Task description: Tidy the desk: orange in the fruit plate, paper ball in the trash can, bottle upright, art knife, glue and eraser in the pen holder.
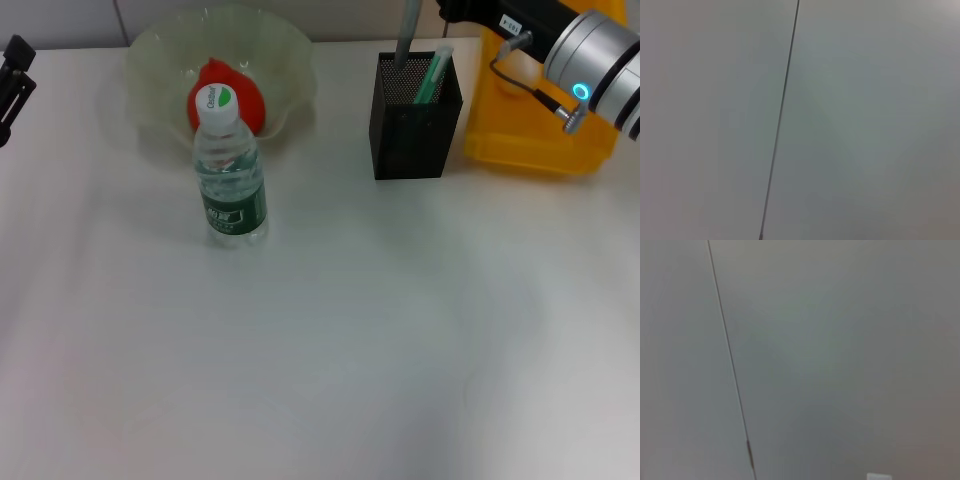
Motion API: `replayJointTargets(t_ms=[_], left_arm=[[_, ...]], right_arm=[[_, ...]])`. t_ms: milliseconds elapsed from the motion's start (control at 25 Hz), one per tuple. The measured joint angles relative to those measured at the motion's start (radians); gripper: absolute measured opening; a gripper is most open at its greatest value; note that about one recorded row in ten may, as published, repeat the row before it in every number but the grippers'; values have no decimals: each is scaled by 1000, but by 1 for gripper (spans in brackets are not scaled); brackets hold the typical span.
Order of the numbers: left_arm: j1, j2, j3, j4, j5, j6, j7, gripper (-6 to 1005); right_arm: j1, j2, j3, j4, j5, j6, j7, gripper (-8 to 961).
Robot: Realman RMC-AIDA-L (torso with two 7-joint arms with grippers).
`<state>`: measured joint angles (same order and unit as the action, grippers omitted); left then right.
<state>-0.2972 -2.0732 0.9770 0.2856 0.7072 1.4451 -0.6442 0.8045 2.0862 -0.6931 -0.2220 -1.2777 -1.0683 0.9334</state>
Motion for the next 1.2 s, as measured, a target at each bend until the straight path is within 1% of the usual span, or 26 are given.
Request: replayJointTargets(t_ms=[120,160,280,640,840,960,1120,1160,1200], left_arm=[[3,0,-2,0,0,0,0,806],[4,-1,-2,-1,0,1,0,806],[4,-1,-3,-2,0,2,0,806],[4,-2,0,-3,0,9,-9,806],[3,-4,-2,-23,0,25,-12,806],[1,-2,6,-24,3,32,-41,806],[5,1,11,-24,11,47,-77,806],[8,3,18,-23,16,56,-92,806],[25,22,46,17,54,90,-166,806]], right_arm=[[-10,0,-15,1,-9,1,37,228],[-20,0,-35,2,-11,1,53,232],[-33,0,-52,5,-13,1,57,245],[-49,2,-53,17,-15,-23,51,284],[-55,3,-52,25,-13,-49,55,305],[-61,3,-46,31,-13,-61,56,318],[-83,3,-40,30,-12,-83,56,492],[-108,3,-36,17,-5,-141,57,535],[-123,2,-32,7,8,-183,57,550]])
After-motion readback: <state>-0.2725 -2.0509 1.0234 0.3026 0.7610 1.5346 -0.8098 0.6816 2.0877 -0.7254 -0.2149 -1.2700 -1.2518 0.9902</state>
